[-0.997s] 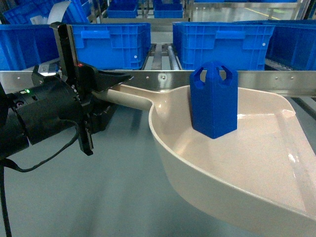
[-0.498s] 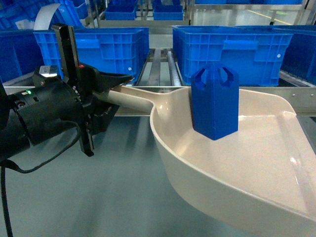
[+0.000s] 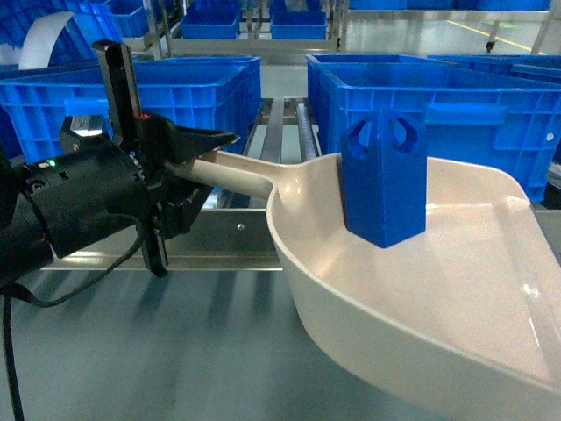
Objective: Place part in tray to right shelf
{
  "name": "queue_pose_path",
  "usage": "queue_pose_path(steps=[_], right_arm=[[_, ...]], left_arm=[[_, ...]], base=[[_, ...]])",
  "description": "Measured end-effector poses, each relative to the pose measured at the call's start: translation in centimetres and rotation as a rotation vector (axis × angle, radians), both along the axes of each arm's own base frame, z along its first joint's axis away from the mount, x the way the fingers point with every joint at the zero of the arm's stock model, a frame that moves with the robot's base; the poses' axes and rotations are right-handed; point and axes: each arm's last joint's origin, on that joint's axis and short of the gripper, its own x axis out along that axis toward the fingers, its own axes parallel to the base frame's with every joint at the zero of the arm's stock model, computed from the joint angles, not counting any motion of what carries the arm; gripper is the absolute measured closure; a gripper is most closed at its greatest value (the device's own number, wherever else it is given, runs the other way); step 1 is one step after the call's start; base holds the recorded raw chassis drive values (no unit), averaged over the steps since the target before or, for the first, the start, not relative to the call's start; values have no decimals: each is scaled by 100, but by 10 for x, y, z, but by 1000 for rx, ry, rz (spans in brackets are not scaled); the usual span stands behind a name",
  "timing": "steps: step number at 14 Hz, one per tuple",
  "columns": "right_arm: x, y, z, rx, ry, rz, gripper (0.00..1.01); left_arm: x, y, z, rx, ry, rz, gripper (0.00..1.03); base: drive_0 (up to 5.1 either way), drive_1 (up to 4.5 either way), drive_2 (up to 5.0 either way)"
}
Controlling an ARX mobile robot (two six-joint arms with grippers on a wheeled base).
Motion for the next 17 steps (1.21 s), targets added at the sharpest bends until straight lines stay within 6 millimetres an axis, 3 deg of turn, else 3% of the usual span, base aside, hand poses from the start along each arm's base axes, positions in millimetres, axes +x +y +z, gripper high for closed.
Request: queue_pose_path(steps=[2, 17], right_arm=[[0, 0, 0, 0, -2, 0, 3], [0, 0, 0, 0, 2, 0, 3]], left_arm=[[0, 0, 0, 0, 0, 0, 90], [1, 0, 1, -1, -3, 4, 90]], base=[[-6, 420, -432], [0, 0, 0]])
